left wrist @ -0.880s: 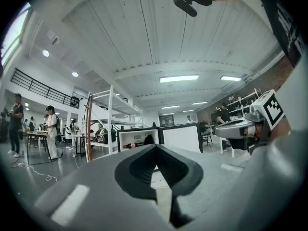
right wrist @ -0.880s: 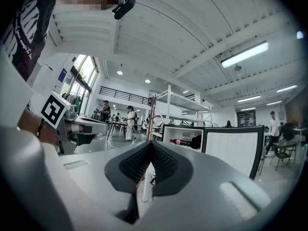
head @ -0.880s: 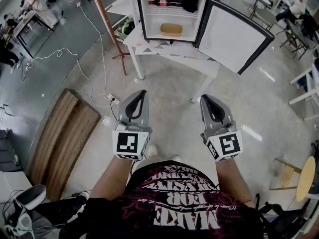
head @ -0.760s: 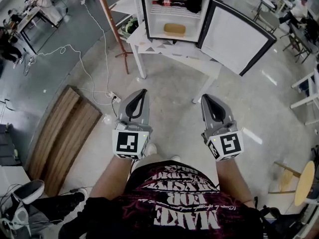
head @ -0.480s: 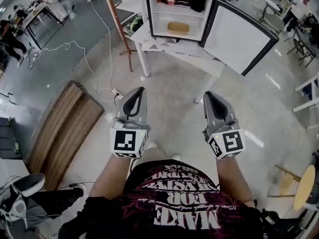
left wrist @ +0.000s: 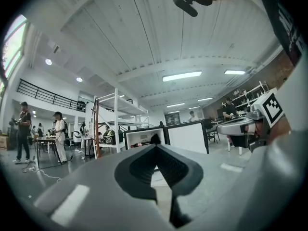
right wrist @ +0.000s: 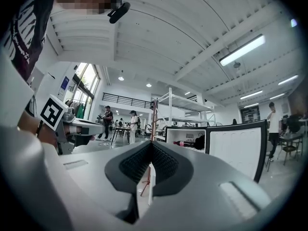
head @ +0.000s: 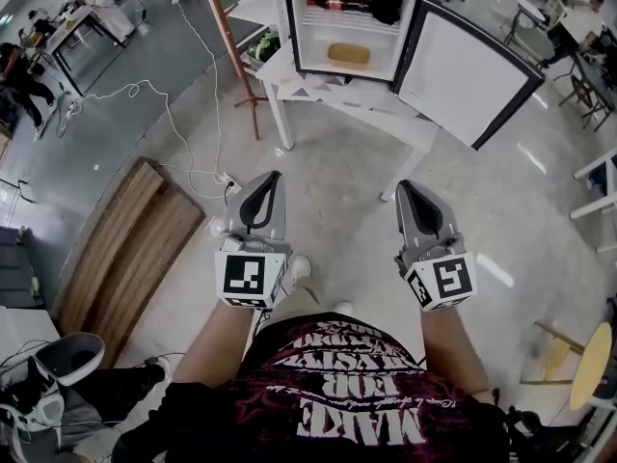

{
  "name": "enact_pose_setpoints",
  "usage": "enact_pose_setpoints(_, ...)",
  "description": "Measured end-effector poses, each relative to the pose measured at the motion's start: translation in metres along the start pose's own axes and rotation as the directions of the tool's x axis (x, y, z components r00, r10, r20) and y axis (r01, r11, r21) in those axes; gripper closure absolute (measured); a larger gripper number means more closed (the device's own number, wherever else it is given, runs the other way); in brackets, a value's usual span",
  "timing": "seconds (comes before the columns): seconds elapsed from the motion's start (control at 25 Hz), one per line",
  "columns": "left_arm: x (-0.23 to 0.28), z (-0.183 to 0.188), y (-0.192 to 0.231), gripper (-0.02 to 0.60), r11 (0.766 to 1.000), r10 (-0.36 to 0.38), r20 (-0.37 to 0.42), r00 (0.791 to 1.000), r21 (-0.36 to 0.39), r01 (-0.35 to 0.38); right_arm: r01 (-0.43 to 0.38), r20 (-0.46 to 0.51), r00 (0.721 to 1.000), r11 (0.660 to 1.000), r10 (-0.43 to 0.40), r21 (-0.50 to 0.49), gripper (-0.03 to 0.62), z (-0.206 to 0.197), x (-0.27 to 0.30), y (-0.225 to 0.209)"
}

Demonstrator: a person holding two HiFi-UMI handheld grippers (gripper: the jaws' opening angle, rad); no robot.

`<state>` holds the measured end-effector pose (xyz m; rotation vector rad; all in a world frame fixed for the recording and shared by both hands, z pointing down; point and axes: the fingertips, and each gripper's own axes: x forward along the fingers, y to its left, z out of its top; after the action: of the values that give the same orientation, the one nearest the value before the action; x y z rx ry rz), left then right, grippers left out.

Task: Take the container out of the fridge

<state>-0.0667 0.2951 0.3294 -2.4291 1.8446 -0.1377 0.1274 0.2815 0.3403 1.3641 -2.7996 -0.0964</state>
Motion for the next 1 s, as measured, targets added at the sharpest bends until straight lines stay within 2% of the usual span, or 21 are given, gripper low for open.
enact_pose_setpoints(0.36,0.038,-0.011,0.029,0.581,0.999,-0.02,0.003,1.0,-0.035,0.02,0.026,-0.043,0.999,1.0,-0.026,-0.009,0.568,-0.013,0.037,-0.002)
enact_pose_setpoints(0.6,0.07,-0.004,0.039,0.581,0.996,-0.077,0.03,0.997,-0.048,0.078,0.074,-0.053,0.996,0.997,-0.075,-0.012,0.568,-0.005,0.057,-0.014)
enact_pose_setpoints(1.0,0.114,-0.013,0.062,0.581,0.988,-0.148,0.005,0.989,-0.044,0.148,0.109,-0.073,0.992,0.994,-0.106,0.028,0.566,-0.01,0.105,-0.025)
